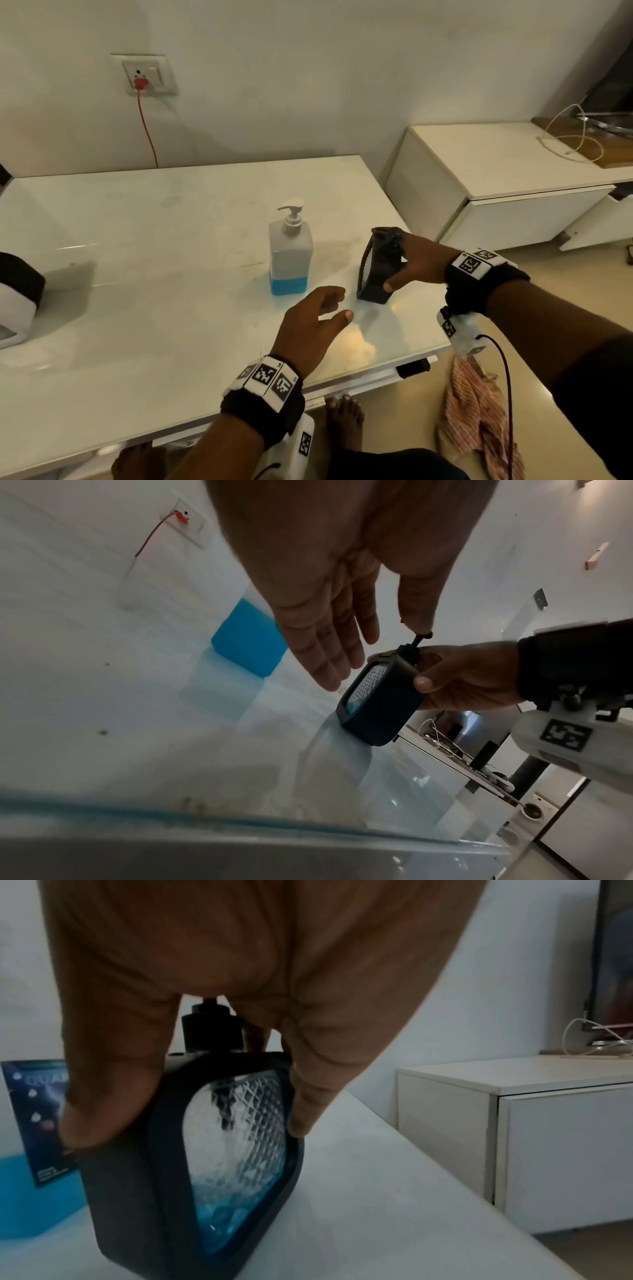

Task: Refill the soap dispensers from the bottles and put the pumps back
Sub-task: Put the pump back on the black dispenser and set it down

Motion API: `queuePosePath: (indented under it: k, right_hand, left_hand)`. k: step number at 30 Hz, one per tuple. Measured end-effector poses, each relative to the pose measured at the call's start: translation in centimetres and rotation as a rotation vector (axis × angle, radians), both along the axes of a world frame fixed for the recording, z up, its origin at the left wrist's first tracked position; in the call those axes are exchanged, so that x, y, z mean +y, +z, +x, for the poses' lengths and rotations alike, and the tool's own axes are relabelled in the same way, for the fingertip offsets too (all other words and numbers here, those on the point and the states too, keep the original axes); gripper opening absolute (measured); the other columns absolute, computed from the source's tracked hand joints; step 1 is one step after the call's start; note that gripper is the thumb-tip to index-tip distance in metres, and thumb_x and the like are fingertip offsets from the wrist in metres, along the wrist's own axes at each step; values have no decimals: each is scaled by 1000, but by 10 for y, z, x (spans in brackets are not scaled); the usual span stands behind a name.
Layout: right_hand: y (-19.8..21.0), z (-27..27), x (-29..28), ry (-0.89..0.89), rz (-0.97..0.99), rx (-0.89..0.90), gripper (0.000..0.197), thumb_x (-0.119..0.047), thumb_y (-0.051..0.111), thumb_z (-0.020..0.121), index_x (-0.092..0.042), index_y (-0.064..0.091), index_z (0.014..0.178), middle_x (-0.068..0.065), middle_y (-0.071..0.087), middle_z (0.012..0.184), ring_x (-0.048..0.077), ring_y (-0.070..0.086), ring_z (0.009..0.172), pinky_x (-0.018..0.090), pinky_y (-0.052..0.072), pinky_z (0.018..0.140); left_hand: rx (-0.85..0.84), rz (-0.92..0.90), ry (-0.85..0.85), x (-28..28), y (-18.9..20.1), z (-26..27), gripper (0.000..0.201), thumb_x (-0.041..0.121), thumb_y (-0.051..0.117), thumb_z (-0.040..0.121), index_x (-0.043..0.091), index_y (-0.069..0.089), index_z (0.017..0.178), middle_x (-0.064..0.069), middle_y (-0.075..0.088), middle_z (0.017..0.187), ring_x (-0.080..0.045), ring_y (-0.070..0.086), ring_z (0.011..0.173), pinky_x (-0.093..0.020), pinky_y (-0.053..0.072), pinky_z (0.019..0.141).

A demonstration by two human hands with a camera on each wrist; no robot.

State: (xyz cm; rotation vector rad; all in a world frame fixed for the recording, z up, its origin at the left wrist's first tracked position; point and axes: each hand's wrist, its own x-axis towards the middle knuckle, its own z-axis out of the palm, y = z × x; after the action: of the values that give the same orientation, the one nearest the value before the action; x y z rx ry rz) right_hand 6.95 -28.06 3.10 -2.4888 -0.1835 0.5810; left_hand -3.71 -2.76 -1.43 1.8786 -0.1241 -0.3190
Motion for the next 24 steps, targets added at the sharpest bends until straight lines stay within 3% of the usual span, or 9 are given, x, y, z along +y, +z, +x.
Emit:
queuePosePath:
  k: [2,4,7,10,11,13,16,19,24]
  right_hand:
    - [3,-1,-4,-8,13,36,136,-40,93,50,-38,12,159,-1,33,161,22,34,147,46,31,121]
    - [4,-5,-9,-50,68,62,136,-17,94,64,-39,-1,159,-3,19,167,22,25,150,49,27,122]
    - [2,-16,-18,-120,108,92,132,8,81,71,-37,-6,159,-4,16,167,24,25,151,47,38,116]
    - [4,-29,-17,-239,54,87,125,-26,84,67,-38,2,161,-3,30,162,30,40,143,38,58,84]
    - [6,-33,-11,-282,40,78,117,-40,85,69,-37,11,160,-3,41,153,29,51,133,39,61,74]
    - [9,-38,0,-362,-53,-1,91,-52,82,76,-29,35,151,0,58,134,26,67,105,44,64,68]
    - [10,-29,10,-375,-125,-87,62,-47,80,80,-17,54,127,6,66,114,26,72,85,44,63,75]
    - [14,-10,7,-335,-190,-103,54,-32,81,81,-11,58,126,11,67,117,29,67,98,46,57,92]
    - [31,26,-7,-221,-357,-175,53,-16,75,88,-8,55,137,17,61,132,35,57,120,40,43,101]
  left_hand:
    - [10,12,-8,2,-2,-2,30,31,70,100,34,58,127,19,64,125,-1,61,119,1,43,84]
    - [6,9,-3,5,-5,-2,27,29,70,99,35,60,123,18,66,124,-2,63,118,1,44,85]
    - [14,25,-1,12,-8,-4,24,31,70,100,37,59,120,19,66,123,2,63,110,3,43,82]
    - [29,21,-2,15,-9,-6,23,31,69,100,36,60,122,18,66,124,0,63,111,1,43,82]
    - [31,14,-2,15,-8,-5,23,31,68,101,35,61,122,18,66,124,0,63,111,0,43,84]
    - [33,4,-4,13,-8,-4,22,32,68,101,35,61,122,20,66,121,2,63,107,-5,46,90]
    - [43,-14,-2,10,-10,-4,18,33,67,101,42,60,115,23,65,116,5,63,104,-21,53,101]
    - [57,-44,10,8,-15,-4,14,34,68,101,45,61,107,23,68,113,1,66,106,-30,56,102]
    - [84,-71,28,4,-22,-1,13,36,67,100,44,65,110,18,72,118,-7,69,110,-33,59,99]
